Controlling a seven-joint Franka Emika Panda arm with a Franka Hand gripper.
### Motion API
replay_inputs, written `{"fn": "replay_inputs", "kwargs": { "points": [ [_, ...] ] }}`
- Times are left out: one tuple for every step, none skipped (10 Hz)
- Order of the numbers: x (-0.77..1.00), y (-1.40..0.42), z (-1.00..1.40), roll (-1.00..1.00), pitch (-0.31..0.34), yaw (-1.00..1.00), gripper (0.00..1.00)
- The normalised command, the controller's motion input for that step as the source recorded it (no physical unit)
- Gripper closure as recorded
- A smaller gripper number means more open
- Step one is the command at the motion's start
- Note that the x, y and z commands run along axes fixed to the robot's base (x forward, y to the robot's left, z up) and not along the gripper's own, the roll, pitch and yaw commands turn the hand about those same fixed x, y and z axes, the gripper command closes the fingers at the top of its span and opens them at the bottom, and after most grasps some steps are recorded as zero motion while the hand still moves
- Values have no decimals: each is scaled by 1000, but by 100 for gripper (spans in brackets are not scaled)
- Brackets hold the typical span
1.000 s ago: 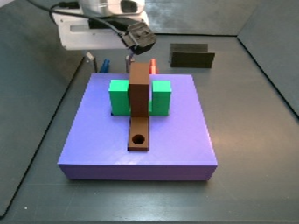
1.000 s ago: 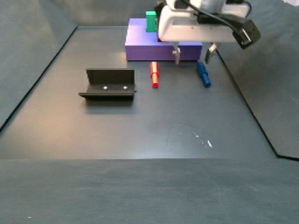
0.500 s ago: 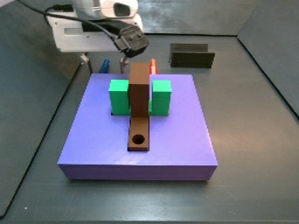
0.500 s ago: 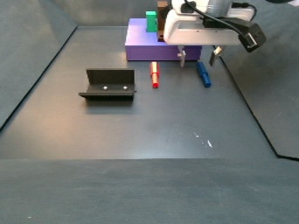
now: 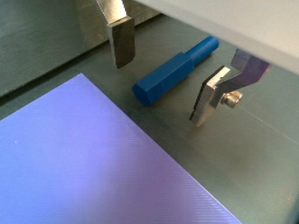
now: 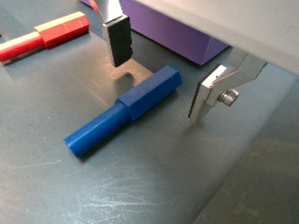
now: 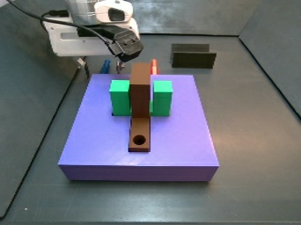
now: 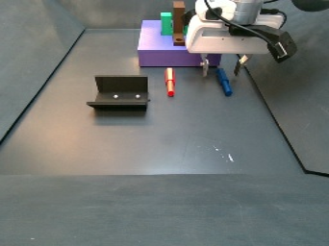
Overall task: Pick up the blue object. Move up. Place the blue object on the fixture. Regrasp the blue object. Move to above the board. Insert the blue object.
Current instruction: Pick up the blue object.
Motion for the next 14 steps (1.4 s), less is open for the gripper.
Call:
{"fn": "replay_inputs", "kwargs": {
  "points": [
    [0,0,-211,-1,-107,0,0],
    [0,0,-103,0,-51,0,0],
    [0,0,0,0,0,0,0],
    [0,0,0,0,0,0,100],
    [0,0,0,0,0,0,100],
    [0,0,0,0,0,0,100],
    [0,0,0,0,0,0,100],
    [0,0,0,0,0,0,100],
    [0,0,0,0,0,0,100],
    [0,0,0,0,0,0,100],
    [0,0,0,0,0,0,100],
    [0,0,0,0,0,0,100],
    [0,0,0,0,0,0,100],
    [0,0,0,0,0,0,100]
  ]
}}
